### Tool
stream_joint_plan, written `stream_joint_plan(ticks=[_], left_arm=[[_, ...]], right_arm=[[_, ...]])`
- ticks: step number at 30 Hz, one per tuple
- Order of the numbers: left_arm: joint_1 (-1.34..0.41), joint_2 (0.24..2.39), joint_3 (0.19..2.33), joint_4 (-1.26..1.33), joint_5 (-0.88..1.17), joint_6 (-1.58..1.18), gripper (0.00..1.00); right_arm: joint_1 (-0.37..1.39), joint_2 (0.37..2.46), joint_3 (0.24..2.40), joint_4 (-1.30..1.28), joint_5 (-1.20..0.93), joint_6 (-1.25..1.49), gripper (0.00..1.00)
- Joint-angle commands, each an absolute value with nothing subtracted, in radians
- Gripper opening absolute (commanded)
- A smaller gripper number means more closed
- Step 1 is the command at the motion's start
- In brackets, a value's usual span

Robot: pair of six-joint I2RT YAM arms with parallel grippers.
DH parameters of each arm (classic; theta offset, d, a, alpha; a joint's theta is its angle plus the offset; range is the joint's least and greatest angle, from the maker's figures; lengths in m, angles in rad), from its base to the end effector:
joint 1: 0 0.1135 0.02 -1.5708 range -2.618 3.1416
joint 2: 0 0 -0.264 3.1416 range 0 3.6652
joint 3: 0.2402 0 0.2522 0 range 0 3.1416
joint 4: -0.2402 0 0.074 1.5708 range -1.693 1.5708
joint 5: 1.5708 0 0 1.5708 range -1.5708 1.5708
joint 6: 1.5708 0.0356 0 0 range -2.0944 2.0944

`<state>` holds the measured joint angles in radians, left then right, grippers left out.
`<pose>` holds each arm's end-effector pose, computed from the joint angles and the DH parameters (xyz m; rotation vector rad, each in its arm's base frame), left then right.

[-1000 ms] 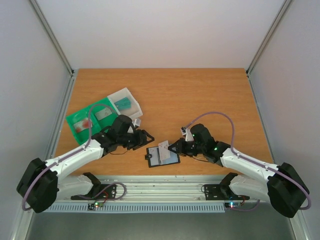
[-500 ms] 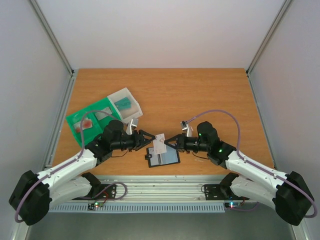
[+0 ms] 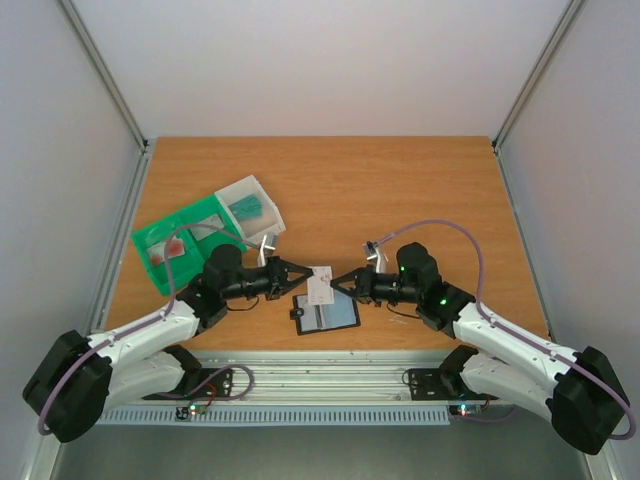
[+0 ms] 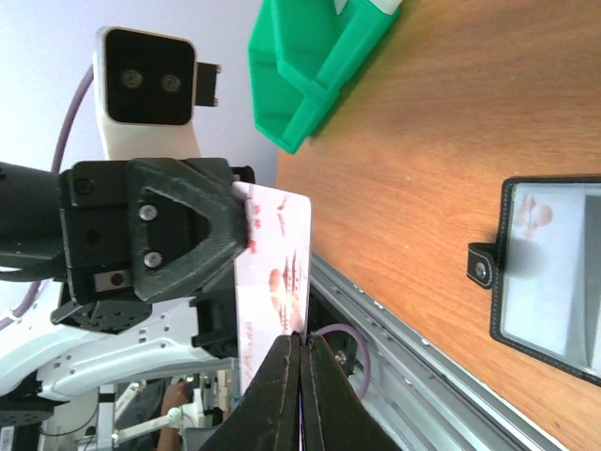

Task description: Take the credit cards out of the card holder

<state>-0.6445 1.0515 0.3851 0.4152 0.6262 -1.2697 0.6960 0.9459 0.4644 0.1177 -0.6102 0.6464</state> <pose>0.1619 -0.1478 0.2129 -0.1491 2.2382 -1.7854 0.1457 0.1483 0.2306 -0.5117 2.1043 1.4291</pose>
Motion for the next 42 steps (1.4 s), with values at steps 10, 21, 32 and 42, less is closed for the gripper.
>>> stream_joint_plan(ticks=[10,21,32,42], left_arm=[[-0.652,1.036,0.367,0.542,0.755,-1.246,0.01],[-0.652,0.948,0.466,0.243,0.959,-1.025,0.0],[-0.653,0.865,0.513,0.1,1.032,-0.944,0.0],[-0.653,0.864,0.514,0.114,1.049,-0.943,0.0]], right_arm=[[0.699,0.884,0.606,-0.205,-0.658,0.327,0.24],[0.697,0.92,0.922,-0.708,-0.706,-0.054,0.39],[0.698,1.034,0.975,-0.714,-0.932,-0.1,0.43],[0.716,1.112,0.955,-0.618,-1.0,-0.053,0.39]])
